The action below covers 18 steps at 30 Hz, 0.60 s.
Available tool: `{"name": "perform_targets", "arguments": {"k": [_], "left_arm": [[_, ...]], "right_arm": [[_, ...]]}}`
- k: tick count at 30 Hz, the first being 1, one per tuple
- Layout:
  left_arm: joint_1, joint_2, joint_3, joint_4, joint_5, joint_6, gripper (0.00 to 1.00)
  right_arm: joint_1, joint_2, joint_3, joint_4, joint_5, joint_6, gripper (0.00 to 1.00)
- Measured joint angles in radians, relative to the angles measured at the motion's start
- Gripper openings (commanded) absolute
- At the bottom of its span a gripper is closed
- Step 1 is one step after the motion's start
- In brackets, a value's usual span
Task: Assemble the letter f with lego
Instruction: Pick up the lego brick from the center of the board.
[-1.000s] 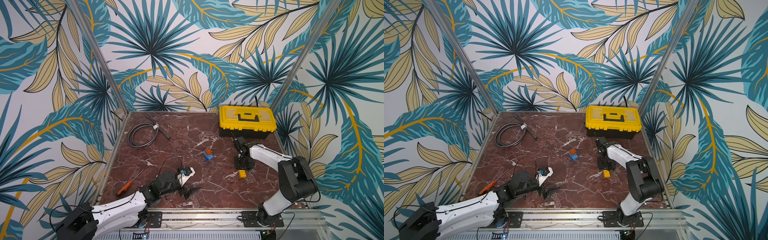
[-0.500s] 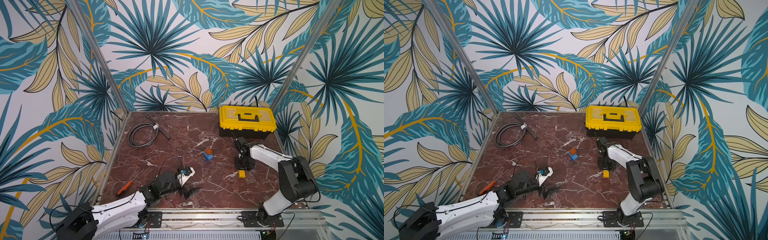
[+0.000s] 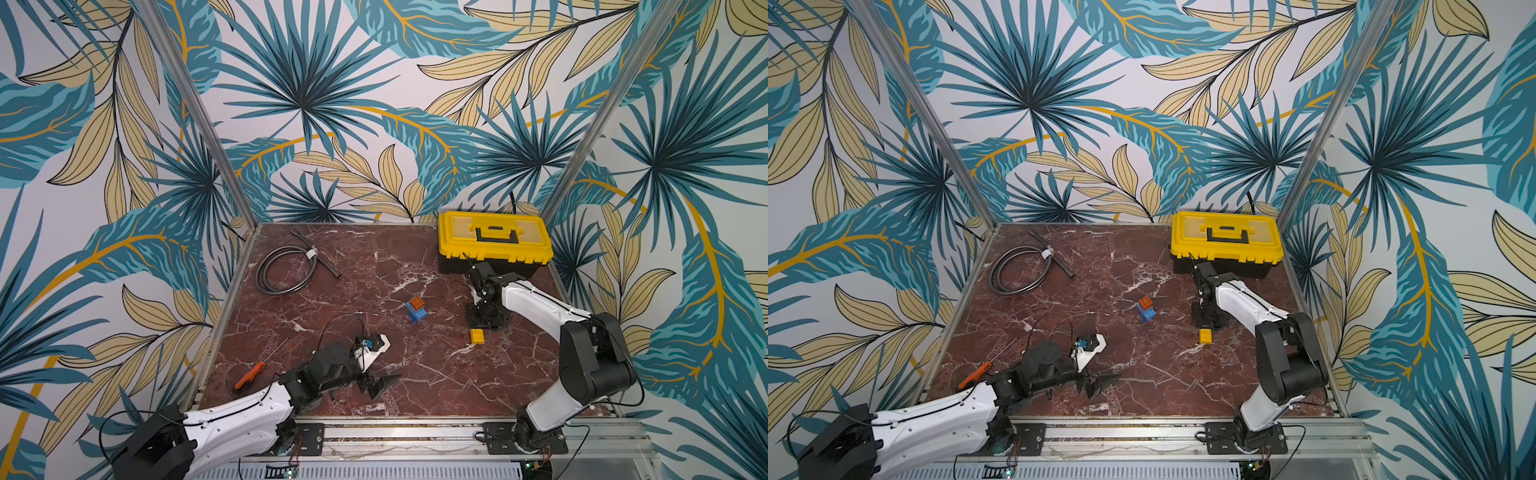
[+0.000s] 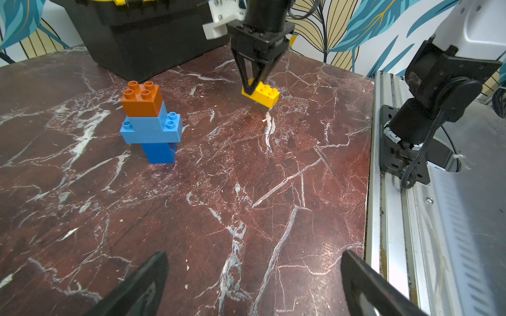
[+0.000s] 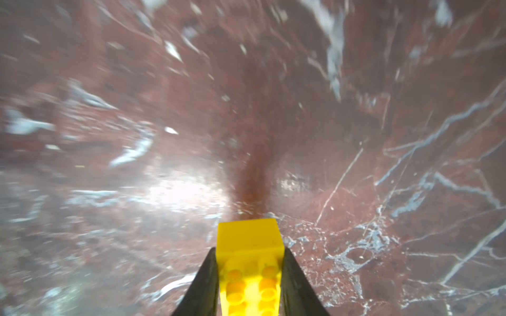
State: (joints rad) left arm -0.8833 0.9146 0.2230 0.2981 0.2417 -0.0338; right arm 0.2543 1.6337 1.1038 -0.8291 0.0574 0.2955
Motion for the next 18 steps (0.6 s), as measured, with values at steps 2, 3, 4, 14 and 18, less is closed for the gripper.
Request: {"name": "perform_targets", "arguments": {"k": [2,3,4,14,18], "left_arm": [[0.0,0.001,0.0,0.0,-0.006,-0.003,0.99],[0.0,0.002,0.0,0.0,-0.008,-0.004,1.0],[0.0,0.006,0.0,0.0,-0.01,-0.006,0.99],[0.0,0.056,0.004,0.0,-0.014,-0.019,0.99],[0.0,0.039,0.004,0.0,-0.019,-0.019,0.99]], "right_arm": [[0.013,0.0,0.055,-0.023,-0.013,-0.017,0.26],[0.021,0.0,0.08,-0.036,-0.018,-0.024,0.26],[0.033,0.0,0.111,-0.049,-0.027,-0.035,0.26],[0.176,0.097,0.443,-0.217,-0.013,-0.108,0.26],[0.21,0.167,0.54,-0.279,0.002,-0.132,0.26]]}}
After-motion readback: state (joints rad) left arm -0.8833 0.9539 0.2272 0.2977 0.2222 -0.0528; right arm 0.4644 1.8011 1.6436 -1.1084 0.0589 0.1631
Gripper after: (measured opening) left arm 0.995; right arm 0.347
